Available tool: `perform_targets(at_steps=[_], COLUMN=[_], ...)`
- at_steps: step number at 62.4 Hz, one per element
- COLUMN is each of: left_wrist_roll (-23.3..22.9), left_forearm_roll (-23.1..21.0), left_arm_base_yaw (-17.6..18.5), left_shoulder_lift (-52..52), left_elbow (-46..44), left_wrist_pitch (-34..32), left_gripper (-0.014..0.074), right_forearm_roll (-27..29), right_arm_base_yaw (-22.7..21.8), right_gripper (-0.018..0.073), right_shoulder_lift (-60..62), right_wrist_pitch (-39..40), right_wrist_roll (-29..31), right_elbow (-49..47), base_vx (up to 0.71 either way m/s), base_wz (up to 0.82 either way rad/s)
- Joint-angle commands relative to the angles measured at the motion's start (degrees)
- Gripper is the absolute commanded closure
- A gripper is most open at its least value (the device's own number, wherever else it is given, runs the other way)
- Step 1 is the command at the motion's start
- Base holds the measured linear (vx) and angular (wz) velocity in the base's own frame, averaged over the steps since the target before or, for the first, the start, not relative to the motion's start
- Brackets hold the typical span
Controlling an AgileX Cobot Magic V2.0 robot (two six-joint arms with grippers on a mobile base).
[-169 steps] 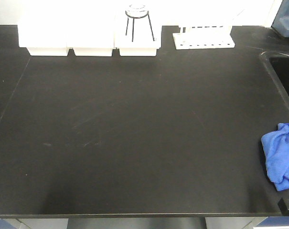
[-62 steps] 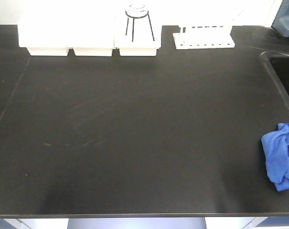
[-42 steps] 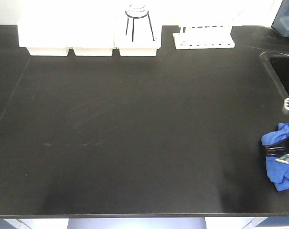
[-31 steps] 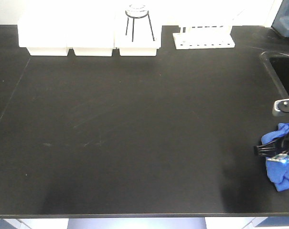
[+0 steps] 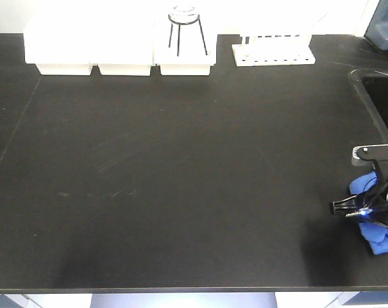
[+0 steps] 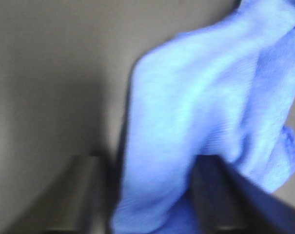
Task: Wipe right workspace with blue cloth
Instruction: 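Grasp the blue cloth near the sink with the right gripper and lift, then hold the blue cloth in the right gripper while the base backs away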
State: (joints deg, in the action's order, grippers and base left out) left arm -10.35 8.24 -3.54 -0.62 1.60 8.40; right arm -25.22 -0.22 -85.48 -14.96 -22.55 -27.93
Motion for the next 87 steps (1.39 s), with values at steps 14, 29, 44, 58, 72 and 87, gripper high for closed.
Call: perform_targets(at_steps=[14, 29, 44, 58, 72, 87], left_wrist_roll=[-0.5, -0.5, -0.5, -0.5, -0.5, -0.5], left_forearm_roll=[0.1, 0.1, 0.1, 0.1, 0.1, 0.1], left_arm_base_yaw=[0.2, 0.2, 0.2, 0.2, 0.2, 0.2], left_shoulder_lift=[-0.8, -0.8, -0.8, -0.8, -0.8, -0.8], left_elbow=[1.7, 1.7, 1.7, 1.7, 1.7, 1.7], left_wrist_pitch=[-4.6, -4.6, -4.6, -4.6, -4.6, -4.6], left_gripper=[0.0602, 0.0602, 0.0602, 0.0602, 0.0602, 0.0602], right_forearm_roll=[0.7, 7.8, 13.4, 20.9, 22.9, 23.1], right_arm_base_yaw=[-0.2, -0.1, -0.1, -0.1, -0.1, -0.2], right_gripper=[0.0572, 0.0566, 0.0564, 0.0562, 0.0562, 0.0562], right_shoulder_lift=[6.8, 20.5, 38.3, 50.3, 53.8, 53.8], right_wrist_pitch=[2.6, 0.5, -1.5, -11.6, -14.5, -16.6], right_wrist_roll=[-0.3, 1.3, 12.1, 17.8, 21.7, 21.7], right_elbow=[-1.2, -1.2, -1.2, -1.2, -1.2, -1.2], base_vx=[0.0, 0.0, 0.0, 0.0, 0.0, 0.0], base_wz=[0.0, 0.0, 0.0, 0.0, 0.0, 0.0])
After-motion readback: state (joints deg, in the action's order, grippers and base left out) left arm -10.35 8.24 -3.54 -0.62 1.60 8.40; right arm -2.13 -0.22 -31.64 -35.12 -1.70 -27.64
